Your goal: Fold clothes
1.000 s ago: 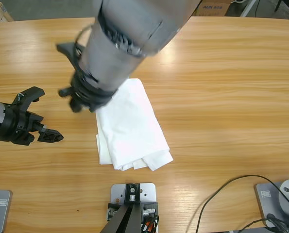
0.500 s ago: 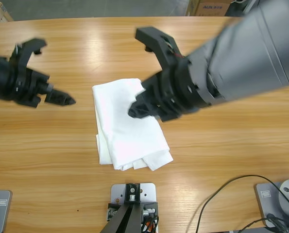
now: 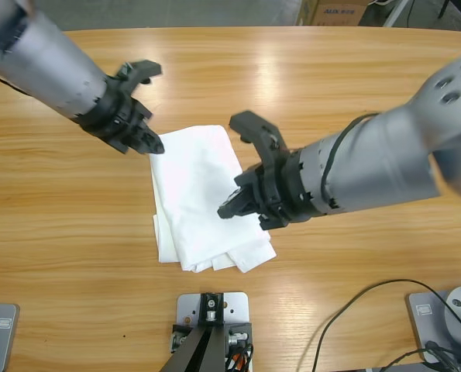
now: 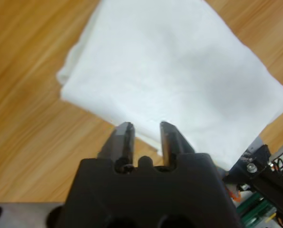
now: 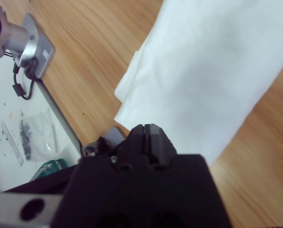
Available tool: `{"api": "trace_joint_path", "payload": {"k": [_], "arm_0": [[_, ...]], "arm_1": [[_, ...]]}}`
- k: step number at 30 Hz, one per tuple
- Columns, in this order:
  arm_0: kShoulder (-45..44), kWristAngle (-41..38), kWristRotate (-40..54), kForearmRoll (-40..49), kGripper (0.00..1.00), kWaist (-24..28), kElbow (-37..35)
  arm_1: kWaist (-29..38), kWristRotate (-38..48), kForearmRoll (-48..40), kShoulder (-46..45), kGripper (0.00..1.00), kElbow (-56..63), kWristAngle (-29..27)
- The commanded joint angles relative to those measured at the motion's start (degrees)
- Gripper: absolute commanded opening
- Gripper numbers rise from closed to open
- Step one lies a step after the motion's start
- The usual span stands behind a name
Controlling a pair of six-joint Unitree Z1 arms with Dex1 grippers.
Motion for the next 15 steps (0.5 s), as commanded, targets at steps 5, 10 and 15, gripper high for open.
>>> {"api": "trace_joint_path", "payload": {"k": [5, 10, 15], "arm_0": [[11.3, -1.7, -4.4, 0.2, 0.000, -0.6, -2.7], [13.7, -1.5, -6.1, 0.2, 0.000, -0.6, -2.6], [13.9, -1.4, -6.3, 0.3, 0.000, -0.3, -2.3]], "arm_1": [[-1.2, 0.9, -10.5, 9.0, 0.000, 6.3, 2.9], [-1.7, 1.5, -10.9, 9.3, 0.000, 9.0, 0.6], [-2.6, 1.9, -14.4, 12.0, 0.000, 11.3, -0.1]]}}
